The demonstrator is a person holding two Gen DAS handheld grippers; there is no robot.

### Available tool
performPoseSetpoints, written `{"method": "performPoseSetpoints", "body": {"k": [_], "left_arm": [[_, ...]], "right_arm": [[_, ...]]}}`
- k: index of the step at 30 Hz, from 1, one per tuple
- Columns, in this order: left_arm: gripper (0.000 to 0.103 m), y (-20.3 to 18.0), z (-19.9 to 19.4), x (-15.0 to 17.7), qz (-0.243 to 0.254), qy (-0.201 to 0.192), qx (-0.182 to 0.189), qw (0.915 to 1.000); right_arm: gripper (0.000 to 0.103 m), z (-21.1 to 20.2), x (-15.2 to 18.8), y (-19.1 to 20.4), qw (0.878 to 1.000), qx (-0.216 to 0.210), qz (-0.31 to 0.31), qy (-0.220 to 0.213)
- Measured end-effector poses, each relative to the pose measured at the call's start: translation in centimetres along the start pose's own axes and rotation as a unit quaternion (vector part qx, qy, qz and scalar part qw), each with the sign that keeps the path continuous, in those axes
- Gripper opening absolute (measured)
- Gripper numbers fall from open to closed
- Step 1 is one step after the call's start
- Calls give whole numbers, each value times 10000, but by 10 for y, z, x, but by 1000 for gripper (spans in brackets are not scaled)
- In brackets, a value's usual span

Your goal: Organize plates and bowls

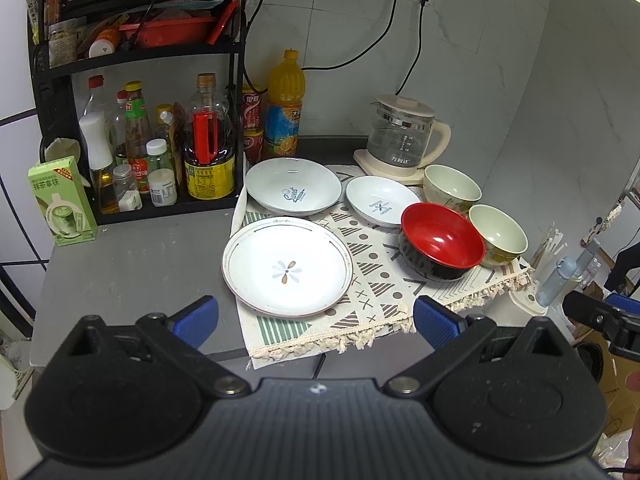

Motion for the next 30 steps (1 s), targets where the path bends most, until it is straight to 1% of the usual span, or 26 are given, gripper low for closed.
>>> {"method": "performPoseSetpoints", "body": {"k": [9, 16, 17, 19, 22, 27, 30], "left_arm": [[103, 0, 4, -3, -109, 100, -118, 9998], [103, 0, 21, -12, -247, 239, -220, 9992], [102, 0, 24, -13, -264, 242, -251, 9990], [102, 0, 28, -17, -273, 84, -386, 9988], [102, -1, 44, -26, -366, 83, -354, 9987], [102, -8, 77, -40, -440, 249, -243, 9984], [102, -10, 101, -46, -499, 416, -198, 9977]], "right_arm": [[103, 5, -4, -4, 10000, -60, -9, 79], [103, 20, -7, -6, 9996, -182, 13, 214], [103, 23, -9, -7, 9996, -166, -4, 239], [103, 32, -12, -10, 9995, -132, -39, 286], [103, 43, -16, -15, 9994, -144, -38, 318], [103, 65, -27, -28, 9991, -106, 89, 394], [103, 81, -35, -34, 9990, -95, 28, 432]]}}
Point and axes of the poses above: each gripper's, at about its wrist camera, not at the fingertips, and z roughly the way its jaws point, y to its left, x to its underside, the point moved 3 cm from there along z, roughly the way its jaws point, and after that the axes turned 6 degrees about x, right-handed, at the moved point
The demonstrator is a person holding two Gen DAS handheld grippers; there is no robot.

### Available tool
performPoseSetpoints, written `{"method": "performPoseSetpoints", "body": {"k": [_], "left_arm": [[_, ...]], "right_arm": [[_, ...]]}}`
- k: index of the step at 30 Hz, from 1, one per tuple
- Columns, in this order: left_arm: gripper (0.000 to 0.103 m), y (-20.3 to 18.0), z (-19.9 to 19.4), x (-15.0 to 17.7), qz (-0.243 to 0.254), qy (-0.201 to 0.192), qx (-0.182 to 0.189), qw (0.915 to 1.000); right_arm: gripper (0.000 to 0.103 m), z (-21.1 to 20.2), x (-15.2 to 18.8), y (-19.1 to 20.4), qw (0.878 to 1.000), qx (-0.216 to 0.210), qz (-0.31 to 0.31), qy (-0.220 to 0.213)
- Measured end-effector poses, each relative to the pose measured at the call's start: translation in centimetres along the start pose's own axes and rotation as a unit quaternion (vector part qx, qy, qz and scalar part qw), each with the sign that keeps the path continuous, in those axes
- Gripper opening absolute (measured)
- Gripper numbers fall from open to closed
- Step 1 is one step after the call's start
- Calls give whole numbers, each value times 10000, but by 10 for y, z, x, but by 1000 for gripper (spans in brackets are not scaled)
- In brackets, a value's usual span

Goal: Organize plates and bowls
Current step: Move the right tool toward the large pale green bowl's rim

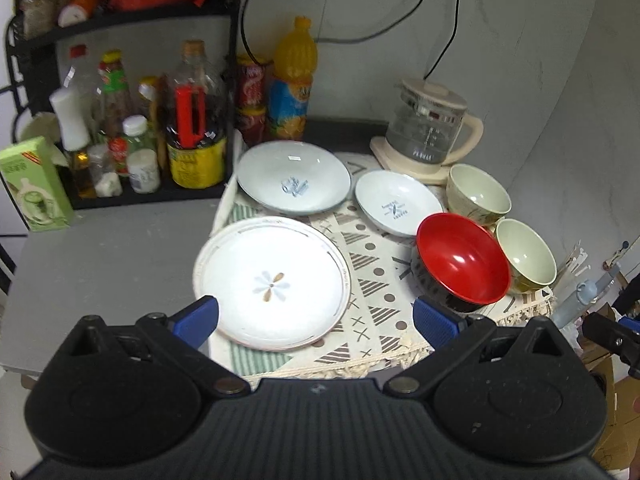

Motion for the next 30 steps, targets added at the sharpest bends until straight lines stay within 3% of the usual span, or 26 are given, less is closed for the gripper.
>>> {"method": "performPoseSetpoints", "body": {"k": [12, 19, 30], "left_arm": [[102, -20, 70, -45, -94, 357, 259, 9990], [102, -37, 108, -72, 229, 550, 306, 9978], [100, -81, 137, -92, 343, 743, 539, 9952]], "right_arm": [[103, 59, -40, -21, 9993, 124, 78, 350], [103, 80, -62, -42, 9982, 244, 309, 441], [103, 107, -76, -78, 9954, 353, 570, 691]]}}
Point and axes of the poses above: each gripper's, at about its wrist camera, not at the fingertips, and z roughly the way its jaws point, y to its left, x to its underside, the point moved 3 cm from there along z, roughly the way its jaws point, and after that the axes turned 6 degrees about x, right-handed, at the moved point
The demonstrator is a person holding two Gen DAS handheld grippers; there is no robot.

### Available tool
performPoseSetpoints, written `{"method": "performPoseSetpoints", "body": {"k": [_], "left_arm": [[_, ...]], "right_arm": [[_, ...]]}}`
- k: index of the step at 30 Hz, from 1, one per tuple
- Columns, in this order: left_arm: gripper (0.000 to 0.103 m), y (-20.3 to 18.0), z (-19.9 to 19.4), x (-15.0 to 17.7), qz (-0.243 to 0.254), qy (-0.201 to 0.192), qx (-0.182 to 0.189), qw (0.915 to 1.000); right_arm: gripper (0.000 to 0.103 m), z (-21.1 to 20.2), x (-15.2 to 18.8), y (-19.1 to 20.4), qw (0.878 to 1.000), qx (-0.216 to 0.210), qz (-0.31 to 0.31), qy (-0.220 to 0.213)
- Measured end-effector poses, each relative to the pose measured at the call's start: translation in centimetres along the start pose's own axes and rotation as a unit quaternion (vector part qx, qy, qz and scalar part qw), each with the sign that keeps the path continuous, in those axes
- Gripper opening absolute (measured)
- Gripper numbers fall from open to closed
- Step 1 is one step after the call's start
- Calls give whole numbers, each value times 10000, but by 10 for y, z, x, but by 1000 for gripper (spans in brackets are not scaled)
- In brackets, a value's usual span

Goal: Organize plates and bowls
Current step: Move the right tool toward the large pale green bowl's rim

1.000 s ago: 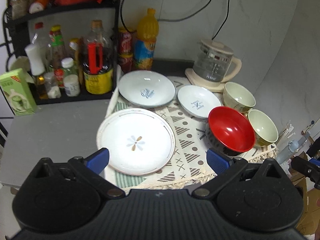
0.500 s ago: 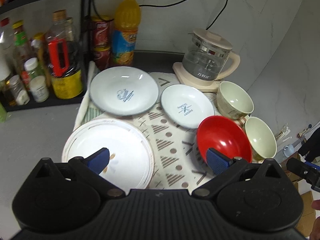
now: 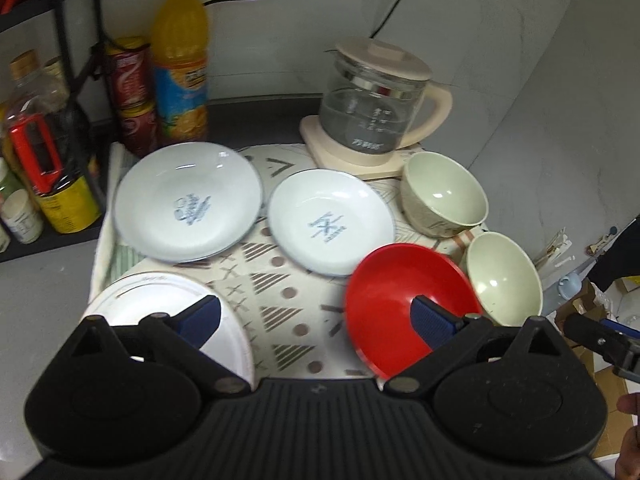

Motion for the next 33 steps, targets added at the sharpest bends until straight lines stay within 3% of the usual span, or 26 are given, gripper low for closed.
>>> {"method": "performPoseSetpoints", "body": {"k": [12, 16, 21, 25, 33], "left_arm": [[100, -60, 49, -28, -67, -10, 79, 9999], [99, -80, 68, -33, -88, 5, 200, 9998], [89, -103, 96, -34, -119, 125, 338, 9993], [71, -121, 115, -36, -55, 248, 454, 9986], [46, -147, 157, -32, 138, 656, 625, 9958]], "right_arm": [[102, 43, -38, -55, 9998, 37, -51, 187], [94, 61, -47, -73, 9995, -30, -28, 325], [87, 83, -54, -91, 9986, -105, -109, 503], [81, 100, -55, -104, 9978, -103, -83, 656], [67, 130, -49, -122, 9947, -81, -41, 1024]]}}
Point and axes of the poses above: each gripper's, at about its wrist camera, not at the fingertips, and z roughly the way its jaws point, y to its left, x to its underside, the point moved 3 cm from there along z, roughly the way its jaws point, and after that the axes turned 6 degrees about x, right-handed, at the moved point
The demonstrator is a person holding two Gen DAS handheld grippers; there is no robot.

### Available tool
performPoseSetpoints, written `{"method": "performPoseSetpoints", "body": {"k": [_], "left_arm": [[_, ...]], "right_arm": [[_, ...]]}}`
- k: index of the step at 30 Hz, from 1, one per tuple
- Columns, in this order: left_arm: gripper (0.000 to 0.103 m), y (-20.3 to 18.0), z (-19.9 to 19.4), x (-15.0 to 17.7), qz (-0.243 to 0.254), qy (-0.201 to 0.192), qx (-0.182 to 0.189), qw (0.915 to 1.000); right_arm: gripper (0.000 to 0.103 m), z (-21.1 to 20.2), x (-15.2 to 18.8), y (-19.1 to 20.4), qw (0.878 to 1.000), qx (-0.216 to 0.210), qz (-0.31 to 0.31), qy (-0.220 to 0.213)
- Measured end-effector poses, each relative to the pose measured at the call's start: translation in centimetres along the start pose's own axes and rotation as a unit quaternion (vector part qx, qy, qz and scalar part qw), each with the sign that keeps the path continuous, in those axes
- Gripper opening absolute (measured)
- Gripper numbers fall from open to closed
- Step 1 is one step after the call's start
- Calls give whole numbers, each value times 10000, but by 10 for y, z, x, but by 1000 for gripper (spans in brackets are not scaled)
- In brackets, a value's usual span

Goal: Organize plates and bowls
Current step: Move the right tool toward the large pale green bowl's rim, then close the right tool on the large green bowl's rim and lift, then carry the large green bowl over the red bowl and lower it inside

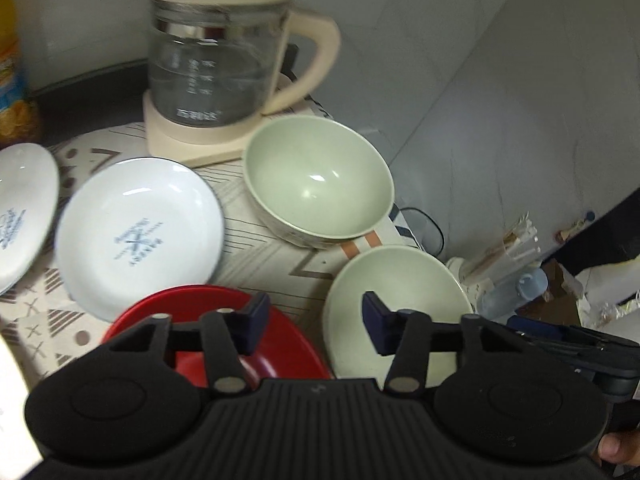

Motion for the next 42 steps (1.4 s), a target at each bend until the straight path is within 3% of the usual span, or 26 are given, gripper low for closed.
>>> {"method": "performPoseSetpoints", "body": {"k": [9, 15, 19, 20, 25, 28, 42], "left_arm": [[30, -10, 37, -2, 217, 317, 21, 9993], [22, -10, 64, 4, 282, 672, -136, 9972], [20, -9, 77, 8, 273, 718, -220, 9968], [16, -8, 79, 9, 237, 743, -226, 9967], [14, -7, 84, 7, 179, 713, -278, 9969], [14, -6, 81, 6, 131, 687, -323, 9970], [14, -12, 28, -12, -262, 61, -245, 9993]], "right_arm": [[64, 23, 10, -9, 9991, -66, 168, 375], [51, 36, 21, -17, 9971, -109, 404, 631], [46, 45, 26, -16, 9969, -122, 322, 707], [43, 47, 26, -15, 9969, -133, 320, 713], [22, 55, 25, -11, 9970, -166, 228, 719], [15, 54, 24, -7, 9981, -21, -9, 614], [14, 13, -7, -1, 9996, -262, -88, -83]]}}
Point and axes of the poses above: each gripper's, at about its wrist camera, not at the fingertips, and z roughly the way its jaws point, y to its left, x to its underside, the point moved 3 cm from there along z, roughly the way its jaws point, and after that the axes turned 6 degrees about x, right-handed, at the moved point
